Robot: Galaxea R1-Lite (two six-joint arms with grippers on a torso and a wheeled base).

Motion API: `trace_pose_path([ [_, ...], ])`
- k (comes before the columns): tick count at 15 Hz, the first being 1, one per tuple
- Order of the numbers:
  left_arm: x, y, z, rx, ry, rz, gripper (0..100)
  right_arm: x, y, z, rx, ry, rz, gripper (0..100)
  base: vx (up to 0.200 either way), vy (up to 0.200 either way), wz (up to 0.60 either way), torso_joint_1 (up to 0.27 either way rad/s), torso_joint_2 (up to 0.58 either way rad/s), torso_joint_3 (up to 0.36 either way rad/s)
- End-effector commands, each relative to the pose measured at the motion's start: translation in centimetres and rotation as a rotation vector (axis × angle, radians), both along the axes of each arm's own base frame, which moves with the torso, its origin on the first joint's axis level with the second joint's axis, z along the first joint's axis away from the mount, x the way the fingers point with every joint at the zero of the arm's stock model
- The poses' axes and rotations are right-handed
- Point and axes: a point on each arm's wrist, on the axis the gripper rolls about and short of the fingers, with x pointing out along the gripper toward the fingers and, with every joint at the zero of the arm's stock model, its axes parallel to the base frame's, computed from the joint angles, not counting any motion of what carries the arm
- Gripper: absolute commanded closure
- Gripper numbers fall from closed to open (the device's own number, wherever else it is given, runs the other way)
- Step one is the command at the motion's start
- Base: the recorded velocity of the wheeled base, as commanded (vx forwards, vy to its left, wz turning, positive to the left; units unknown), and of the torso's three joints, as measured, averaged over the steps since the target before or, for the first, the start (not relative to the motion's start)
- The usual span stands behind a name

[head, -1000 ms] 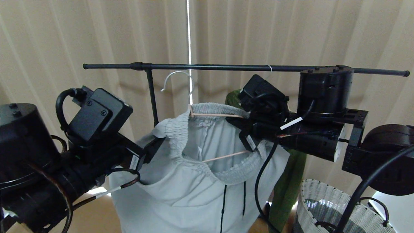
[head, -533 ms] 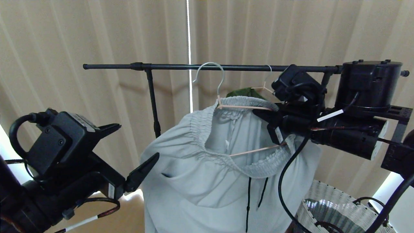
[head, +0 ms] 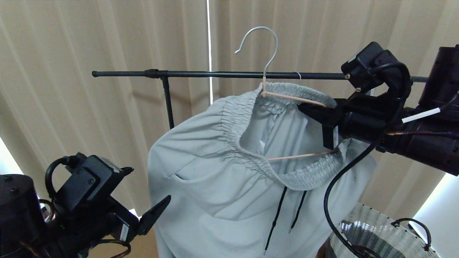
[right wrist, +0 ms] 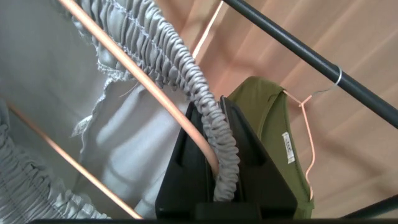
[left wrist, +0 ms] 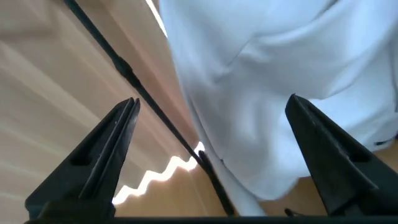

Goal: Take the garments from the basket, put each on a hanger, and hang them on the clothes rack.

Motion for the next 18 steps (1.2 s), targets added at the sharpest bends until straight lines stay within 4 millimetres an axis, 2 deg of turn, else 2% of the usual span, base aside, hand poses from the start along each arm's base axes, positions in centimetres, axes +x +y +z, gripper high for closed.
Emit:
trace_pose_path([
  [1, 1.1, 0.0, -0.4, 0.014, 0.027, 0.024, 0, -0.8, -0.3, 0.5, 0.014, -0.013, 0.006, 100, 0.0, 0.0, 0.0, 0.0, 0.0, 0.0],
  [3, 1.4, -0.3, -0.2, 0.013, 0.021, 0.017, 0, -0.8, -0.3, 0.5, 0.017, -0.015, 0.007, 100, 0.0, 0.0, 0.0, 0.0, 0.0, 0.0],
  [4, 1.6, -0.4, -0.1, 0.01, 0.016, 0.016, 100, -0.8, -0.3, 0.5, 0.017, -0.015, 0.007, 100, 0.0, 0.0, 0.0, 0.0, 0.0, 0.0],
  [8, 1.7, -0.2, -0.3, 0.019, 0.022, 0.03, 100, -0.7, -0.3, 0.5, 0.015, -0.016, 0.003, 100, 0.0, 0.0, 0.0, 0.0, 0.0, 0.0],
  [12, 2.4, 3.5, 0.4, 0.014, -0.015, 0.22, 100, -0.5, -0.8, 0.5, 0.018, -0.014, -0.032, 100, 0.0, 0.0, 0.0, 0.0, 0.0, 0.0],
  [14, 2.8, 4.8, 0.8, 0.008, -0.03, 0.289, 100, -0.5, -0.8, 0.6, 0.018, -0.016, -0.041, 100, 0.0, 0.0, 0.0, 0.0, 0.0, 0.0],
  [18, 2.9, 4.9, 1.4, -0.011, -0.052, 0.296, 100, -0.4, -0.8, 0.4, 0.014, -0.01, -0.041, 100, 0.0, 0.0, 0.0, 0.0, 0.0, 0.0],
])
